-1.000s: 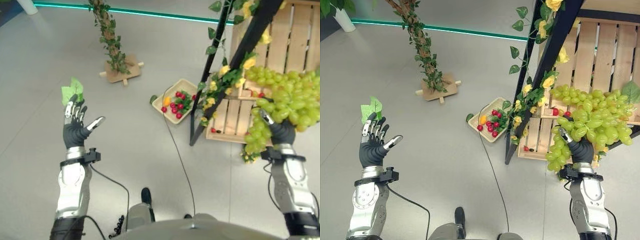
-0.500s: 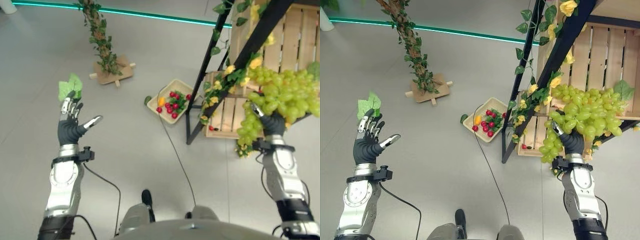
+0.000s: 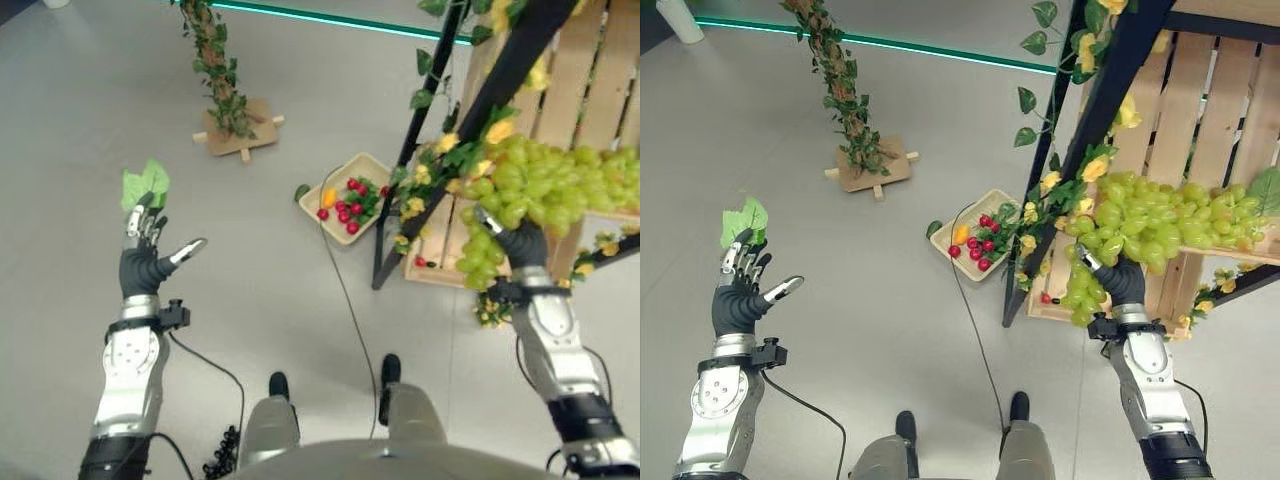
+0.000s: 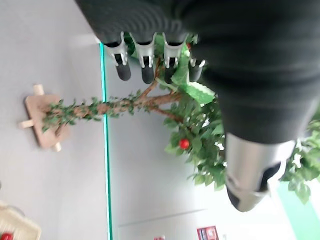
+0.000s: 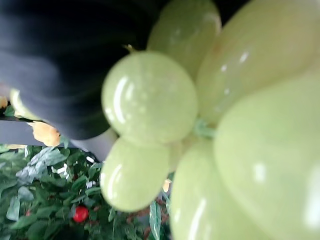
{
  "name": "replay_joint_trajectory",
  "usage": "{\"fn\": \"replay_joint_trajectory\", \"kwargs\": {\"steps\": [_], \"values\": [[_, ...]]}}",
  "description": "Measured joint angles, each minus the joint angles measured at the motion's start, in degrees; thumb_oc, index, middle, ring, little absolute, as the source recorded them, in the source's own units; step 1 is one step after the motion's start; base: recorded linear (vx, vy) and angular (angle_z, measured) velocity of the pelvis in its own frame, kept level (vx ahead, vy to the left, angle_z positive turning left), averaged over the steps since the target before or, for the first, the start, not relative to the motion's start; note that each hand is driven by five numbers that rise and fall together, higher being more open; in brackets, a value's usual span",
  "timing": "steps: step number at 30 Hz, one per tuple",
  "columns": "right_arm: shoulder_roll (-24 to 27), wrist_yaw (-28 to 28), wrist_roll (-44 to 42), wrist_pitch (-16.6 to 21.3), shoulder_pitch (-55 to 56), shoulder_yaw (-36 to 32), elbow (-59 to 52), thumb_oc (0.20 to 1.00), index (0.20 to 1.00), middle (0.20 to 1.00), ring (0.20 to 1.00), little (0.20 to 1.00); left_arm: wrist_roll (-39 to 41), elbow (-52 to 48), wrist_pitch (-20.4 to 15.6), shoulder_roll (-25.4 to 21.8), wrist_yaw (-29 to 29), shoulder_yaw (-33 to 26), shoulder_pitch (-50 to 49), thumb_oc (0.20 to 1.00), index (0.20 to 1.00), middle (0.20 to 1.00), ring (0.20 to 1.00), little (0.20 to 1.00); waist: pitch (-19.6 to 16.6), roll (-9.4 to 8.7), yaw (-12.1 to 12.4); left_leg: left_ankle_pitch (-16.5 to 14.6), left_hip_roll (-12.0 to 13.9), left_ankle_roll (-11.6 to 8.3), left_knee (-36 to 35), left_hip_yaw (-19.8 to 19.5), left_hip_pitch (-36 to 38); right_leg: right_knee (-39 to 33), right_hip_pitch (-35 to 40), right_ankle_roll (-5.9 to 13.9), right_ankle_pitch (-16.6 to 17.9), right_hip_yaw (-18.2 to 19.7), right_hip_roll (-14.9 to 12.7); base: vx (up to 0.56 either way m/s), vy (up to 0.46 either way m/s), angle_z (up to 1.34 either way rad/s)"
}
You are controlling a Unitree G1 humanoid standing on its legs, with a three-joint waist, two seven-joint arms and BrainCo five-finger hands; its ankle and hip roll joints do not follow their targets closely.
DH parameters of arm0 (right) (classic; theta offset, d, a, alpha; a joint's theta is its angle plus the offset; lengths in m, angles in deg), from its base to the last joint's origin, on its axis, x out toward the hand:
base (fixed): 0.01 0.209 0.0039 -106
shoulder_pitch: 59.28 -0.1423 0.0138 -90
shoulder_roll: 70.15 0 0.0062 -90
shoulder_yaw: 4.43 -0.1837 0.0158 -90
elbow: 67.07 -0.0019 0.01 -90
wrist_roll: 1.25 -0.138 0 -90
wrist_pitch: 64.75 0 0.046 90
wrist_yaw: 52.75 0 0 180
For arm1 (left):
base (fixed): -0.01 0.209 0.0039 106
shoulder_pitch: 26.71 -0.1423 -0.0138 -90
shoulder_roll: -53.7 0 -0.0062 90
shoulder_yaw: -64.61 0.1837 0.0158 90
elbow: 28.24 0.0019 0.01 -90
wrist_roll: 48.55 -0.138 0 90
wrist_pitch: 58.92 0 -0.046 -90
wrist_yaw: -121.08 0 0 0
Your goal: Pick up the fruits from the basket on one side to the basket on the other side
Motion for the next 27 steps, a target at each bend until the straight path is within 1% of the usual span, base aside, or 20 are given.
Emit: {"fn": "replay_joint_trajectory", "kwargs": {"steps": [1,3,5,7,8,9,10,11,12,13,14,16,18,20,22,23,24,26,27], "values": [[1.0,0.0,0.0,0.7,-0.2,0.7,0.0,0.2,0.2,0.2,0.2,0.2,0.1,-0.2,0.0,-0.1,-0.1,0.0,0.3,1.0,1.0,1.0,1.0,1.0,-0.1,0.21,0.1,0.0,0.6,0.03,-1.1,-0.3,-0.2,1.3,-1.0,-0.48,-0.7,-0.5,0.3,0.05,-0.065,0.19],[1.7,0.0,0.0,1.0,-0.4,1.1,-0.1,0.2,0.2,0.2,0.2,0.2,0.6,-0.5,0.0,-0.1,-0.3,0.2,0.3,1.0,1.0,1.0,1.0,1.0,0.0,0.28,0.1,0.0,0.6,0.02,-2.2,-0.3,-0.3,1.6,-1.6,-0.83,-1.0,-1.4,0.2,0.04,-0.042,0.18],[2.6,0.0,0.0,0.6,-1.3,1.2,0.5,0.2,0.2,0.2,0.2,0.2,0.6,-0.5,0.1,-0.1,-0.3,0.3,0.2,1.0,1.0,1.0,1.0,1.0,0.1,0.45,0.2,0.1,0.8,0.14,-2.2,-0.3,-0.5,2.1,-1.8,-0.82,-1.0,-1.6,0.2,0.02,-0.014,0.12],[3.9,0.3,0.0,0.6,-2.3,1.2,1.8,0.2,0.2,0.2,0.2,0.2,0.7,-0.5,0.2,-0.3,-0.3,0.7,0.3,1.0,1.0,1.0,1.0,1.0,0.1,0.28,0.1,0.0,0.3,0.05,-3.7,-0.3,-0.4,1.5,-1.9,-0.57,-1.1,-1.6,-0.5,0.01,0.006,0.16],[4.3,0.4,0.0,0.6,-3.0,1.2,2.4,0.2,0.2,0.2,0.2,0.2,0.7,-0.5,0.2,-0.5,-0.3,0.8,0.4,1.0,1.0,1.0,1.0,1.0,0.2,0.07,0.0,0.0,-0.3,0.08,-2.9,-0.2,-0.7,0.8,-2.2,-0.42,-0.9,-1.6,-0.8,0.02,0.015,-0.07],[5.2,0.6,0.0,0.5,-4.6,1.2,3.5,0.2,0.2,0.2,0.2,0.2,0.7,-0.5,0.3,-0.5,-0.3,1.0,0.4,1.0,1.0,1.0,1.0,1.0,0.3,0.06,0.2,-0.7,-1.0,0.94,3.9,0.2,-2.5,1.0,-3.0,0.29,-0.4,-1.6,-1.5,0.02,0.014,-0.23],[5.6,0.8,0.0,0.2,-5.7,1.2,4.2,0.2,0.2,0.2,0.2,0.2,0.7,-0.5,0.3,-0.6,-0.3,1.1,0.0,1.0,1.0,1.0,1.0,1.0,0.3,0.92,0.7,-1.3,-0.6,-0.37,4.0,-0.6,-2.4,1.2,-3.0,0.85,0.2,-1.5,-1.2,0.01,0.014,-0.24],[5.6,1.4,-0.1,0.2,-6.0,1.1,4.5,0.2,0.2,0.2,0.2,0.2,0.7,-0.5,0.4,-0.8,-0.3,1.1,-0.2,1.0,1.0,1.0,1.0,1.0,0.3,1.08,0.9,-1.2,-0.6,-0.48,3.6,-0.2,-2.6,3.0,-3.4,1.71,-0.3,-1.1,-1.2,0.01,0.017,0.07],[6.5,2.6,-0.1,0.0,-6.0,1.1,5.2,0.2,0.2,0.2,0.2,0.2,1.5,-1.0,0.4,-1.2,-0.3,1.1,-0.4,1.0,1.0,1.0,1.0,1.0,0.1,0.58,0.6,-0.6,-1.0,0.19,2.2,0.2,-2.4,9.1,-3.7,1.77,-2.6,-0.6,-1.3,0.01,0.023,0.27],[7.0,2.6,-0.1,-0.1,-6.0,1.1,5.5,0.2,0.2,0.2,0.2,0.2,2.0,-1.5,0.4,-1.8,-0.3,1.1,-0.7,1.0,1.0,1.0,1.0,1.0,-0.3,-0.2,0.4,-0.4,-1.7,0.36,1.3,0.2,-2.5,8.7,-3.0,1.76,-5.3,-0.4,-1.4,0.0,0.036,0.28],[7.9,2.6,-0.1,0.1,-7.1,1.1,6.2,0.2,0.2,0.2,0.2,0.2,2.3,-1.5,0.5,-2.4,-0.3,1.0,-1.0,1.0,1.0,1.0,1.0,1.0,0.0,-0.1,0.4,0.2,-2.1,0.67,-0.3,0.2,-2.8,6.3,-3.1,-0.05,-5.7,0.1,-1.1,0.0,0.027,0.16],[7.9,2.6,-0.1,0.1,-8.5,1.1,7.6,0.2,0.2,0.2,0.2,0.2,2.3,-1.5,0.4,-2.4,-0.3,1.1,-0.9,1.0,1.0,1.0,1.0,1.0,0.1,-0.14,0.3,1.0,-2.3,1.51,-1.2,0.2,-2.7,5.4,-3.0,0.16,-5.1,0.1,-1.1,-0.01,0.02,0.08],[7.9,2.9,-0.6,0.0,-9.2,1.1,8.3,0.2,0.2,0.2,0.2,0.2,2.3,-1.4,0.4,-2.4,-0.3,1.0,-1.1,1.0,1.0,1.0,1.0,1.0,0.1,-0.2,0.3,1.5,-2.4,1.3,-2.1,0.2,-2.4,4.6,-2.7,0.51,-4.9,0.1,-1.1,-0.01,0.023,-0.06],[7.9,3.3,-0.9,0.0,-9.4,0.6,8.5,0.2,0.2,0.2,0.2,0.2,2.3,-1.4,0.5,-2.4,-0.3,1.0,-0.9,1.0,1.0,1.0,1.0,1.0,0.2,-0.32,0.1,1.5,-2.6,1.27,-3.9,0.2,-2.4,2.0,-2.3,1.47,-4.3,-0.1,-0.9,0.01,0.006,0.02],[7.9,3.3,-0.9,-0.1,-9.3,-0.4,8.5,0.2,0.2,0.2,0.2,0.2,2.3,-1.4,0.5,-2.4,-0.3,1.0,-0.8,1.0,1.0,1.0,1.0,1.0,0.4,-0.56,0.3,1.6,-3.0,1.45,-2.8,0.2,-2.8,1.0,-2.3,1.59,-4.0,-0.1,-1.2,0.01,0.006,-0.06],[7.7,3.4,-1.0,-0.6,-9.3,-1.1,8.9,0.2,0.2,0.2,0.2,0.2,2.3,-1.4,0.5,-2.4,-0.3,1.0,-1.0,1.0,1.0,1.0,1.0,1.0,0.4,-0.35,0.5,2.1,-2.8,1.54,-1.4,0.1,-3.3,1.2,-1.9,2.37,-3.5,0.0,-1.1,0.0,0.0,0.0],[7.5,3.6,-1.2,-0.8,-8.9,-1.8,9.3,0.2,0.2,0.2,0.2,0.2,2.3,-1.4,0.5,-2.4,-0.3,0.9,-1.1,1.0,1.0,1.0,1.0,1.0,0.3,-0.44,0.8,2.2,-2.9,1.58,-2.1,0.1,-3.1,0.9,-1.2,2.89,-3.3,0.0,-1.1,0.02,0.009,0.14],[7.3,3.7,-1.3,-0.9,-8.2,-3.0,9.3,0.2,0.2,0.2,0.2,0.2,2.3,-1.4,0.5,-2.8,-0.2,0.8,-0.8,1.0,1.0,1.0,1.0,1.0,0.4,-1.29,0.1,2.3,-3.6,1.41,-3.3,0.3,-3.2,0.4,-1.5,2.49,-3.5,0.3,-1.5,0.02,0.004,0.25],[6.7,3.8,-1.3,-0.9,-7.6,-3.7,9.4,0.2,0.2,0.2,0.2,0.2,2.3,-1.3,0.5,-2.8,-0.2,0.8,-1.0,1.0,1.0,1.0,1.0,1.0,0.5,-1.51,0.2,2.6,-3.9,1.62,-2.3,0.3,-3.5,-0.3,-1.3,1.94,-3.0,0.3,-1.8,0.0,0.0,0.0]]}}
